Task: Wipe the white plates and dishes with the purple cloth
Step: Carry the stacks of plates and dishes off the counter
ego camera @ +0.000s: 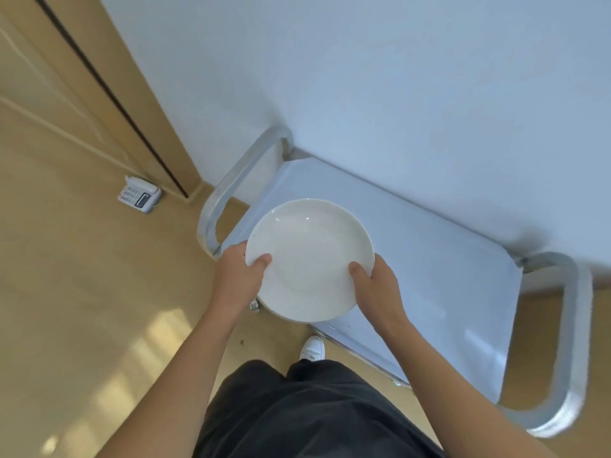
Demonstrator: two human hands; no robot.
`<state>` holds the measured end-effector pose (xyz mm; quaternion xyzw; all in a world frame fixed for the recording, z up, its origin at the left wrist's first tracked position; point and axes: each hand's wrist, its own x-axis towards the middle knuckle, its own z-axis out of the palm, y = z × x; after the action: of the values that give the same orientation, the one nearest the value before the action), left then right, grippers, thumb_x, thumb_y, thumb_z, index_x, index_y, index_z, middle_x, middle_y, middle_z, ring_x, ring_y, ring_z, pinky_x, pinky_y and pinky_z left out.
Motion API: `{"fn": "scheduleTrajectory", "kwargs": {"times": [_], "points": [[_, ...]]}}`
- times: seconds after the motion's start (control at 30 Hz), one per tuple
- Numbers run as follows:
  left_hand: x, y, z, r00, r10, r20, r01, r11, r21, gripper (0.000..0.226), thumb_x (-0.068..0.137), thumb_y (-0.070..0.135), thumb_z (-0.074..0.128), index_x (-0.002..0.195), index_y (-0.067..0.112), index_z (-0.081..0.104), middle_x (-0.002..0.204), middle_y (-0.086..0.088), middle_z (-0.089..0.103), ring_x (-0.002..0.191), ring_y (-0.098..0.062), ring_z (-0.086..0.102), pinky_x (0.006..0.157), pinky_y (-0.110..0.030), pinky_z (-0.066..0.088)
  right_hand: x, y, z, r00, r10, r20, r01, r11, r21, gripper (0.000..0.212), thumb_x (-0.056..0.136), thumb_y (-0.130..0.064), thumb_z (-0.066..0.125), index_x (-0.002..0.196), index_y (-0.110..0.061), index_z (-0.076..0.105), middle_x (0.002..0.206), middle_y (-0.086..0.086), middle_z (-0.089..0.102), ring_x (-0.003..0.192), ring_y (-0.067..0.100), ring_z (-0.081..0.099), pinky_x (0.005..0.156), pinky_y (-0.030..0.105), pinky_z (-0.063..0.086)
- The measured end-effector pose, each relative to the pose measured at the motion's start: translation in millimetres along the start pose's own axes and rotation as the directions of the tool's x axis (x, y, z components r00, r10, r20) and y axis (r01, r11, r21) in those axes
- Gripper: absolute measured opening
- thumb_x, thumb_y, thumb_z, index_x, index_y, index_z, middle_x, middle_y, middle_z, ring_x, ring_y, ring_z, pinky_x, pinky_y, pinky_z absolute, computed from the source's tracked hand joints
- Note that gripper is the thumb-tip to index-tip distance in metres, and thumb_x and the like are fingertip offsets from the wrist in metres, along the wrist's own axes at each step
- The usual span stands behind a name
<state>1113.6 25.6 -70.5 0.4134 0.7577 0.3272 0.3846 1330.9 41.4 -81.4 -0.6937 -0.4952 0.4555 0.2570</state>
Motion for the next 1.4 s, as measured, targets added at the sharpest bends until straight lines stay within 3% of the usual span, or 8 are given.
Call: {"fn": "scheduleTrajectory", "kwargs": {"times": [0.33,0.43,0.67,0.8,1.03,1.2,1.3,1.4], "points": [[159,28,40,0.983,-0.016,0.184,0.016,1.0,0.001,0.008,0.094,0.011,0.064,0.095,0.019,0.062,0.085,0.01,0.063,0.078,-0.008,0.06,0.06,-0.023,0.045,120,-18,27,0.976,0.165,-0.142,-0.155,0.984,0.082,0.03,0.101,-0.018,0.047,0.13,-0.011,0.054,0.111,0.0,0.06,0.099,0.021,0.058,0.073,0.027,0.043],[208,27,55,0.966,-0.044,0.254,0.035,0.999,0.042,0.011,0.093,0.011,0.065,0.102,0.018,0.064,0.091,0.002,0.065,0.088,-0.021,0.063,0.064,-0.025,0.046,155,-18,40,0.957,0.22,-0.19,-0.202,0.973,0.108,0.029,0.101,-0.015,0.046,0.129,-0.011,0.054,0.108,-0.002,0.058,0.096,0.02,0.056,0.073,0.028,0.042],[292,24,83,0.948,-0.075,0.309,0.019,0.983,0.182,0.009,0.09,0.01,0.067,0.099,0.008,0.069,0.096,-0.01,0.07,0.092,-0.031,0.066,0.075,-0.036,0.053,215,-16,64,0.912,0.357,-0.2,-0.329,0.93,0.161,0.031,0.101,-0.016,0.047,0.131,-0.01,0.053,0.109,0.001,0.059,0.098,0.023,0.057,0.076,0.031,0.043],[315,18,88,0.947,-0.102,0.306,0.022,0.967,0.254,0.021,0.088,0.011,0.068,0.107,0.002,0.07,0.102,-0.013,0.071,0.094,-0.033,0.066,0.084,-0.043,0.057,229,-16,76,0.885,0.428,-0.186,-0.39,0.897,0.208,0.031,0.1,-0.016,0.048,0.13,-0.01,0.054,0.112,0.004,0.062,0.1,0.026,0.059,0.078,0.033,0.045],[322,11,89,0.932,-0.104,0.347,0.007,0.963,0.269,0.019,0.091,0.009,0.066,0.108,0.003,0.069,0.096,-0.007,0.068,0.088,-0.027,0.062,0.074,-0.032,0.05,234,-13,87,0.862,0.47,-0.19,-0.426,0.875,0.229,0.035,0.101,-0.017,0.048,0.135,-0.011,0.052,0.111,0.001,0.058,0.1,0.024,0.057,0.079,0.034,0.043],[316,18,93,0.935,-0.119,0.334,-0.048,0.891,0.452,0.041,0.091,0.016,0.064,0.127,0.0,0.054,0.122,-0.017,0.06,0.106,-0.036,0.06,0.079,-0.037,0.05,230,-14,83,0.876,0.455,-0.159,-0.43,0.887,0.166,0.036,0.101,-0.022,0.048,0.134,-0.01,0.049,0.113,0.002,0.058,0.101,0.024,0.056,0.075,0.031,0.042],[298,40,97,0.968,0.035,0.248,-0.177,0.797,0.578,0.063,0.091,0.023,0.065,0.145,0.007,0.037,0.14,-0.02,0.042,0.126,-0.041,0.044,0.1,-0.047,0.042,216,-17,69,0.878,0.449,-0.163,-0.426,0.891,0.159,0.05,0.102,-0.031,0.05,0.146,-0.01,0.04,0.13,0.001,0.055,0.12,0.025,0.055,0.083,0.027,0.044],[266,67,111,0.894,0.262,0.364,-0.422,0.767,0.483,0.05,0.093,0.023,0.061,0.139,0.011,0.047,0.141,-0.014,0.045,0.13,-0.035,0.041,0.107,-0.045,0.034,184,-16,38,0.873,0.419,-0.251,-0.376,0.904,0.203,0.051,0.102,-0.033,0.052,0.149,-0.019,0.042,0.141,-0.004,0.053,0.116,0.014,0.058,0.095,0.031,0.05]]}}
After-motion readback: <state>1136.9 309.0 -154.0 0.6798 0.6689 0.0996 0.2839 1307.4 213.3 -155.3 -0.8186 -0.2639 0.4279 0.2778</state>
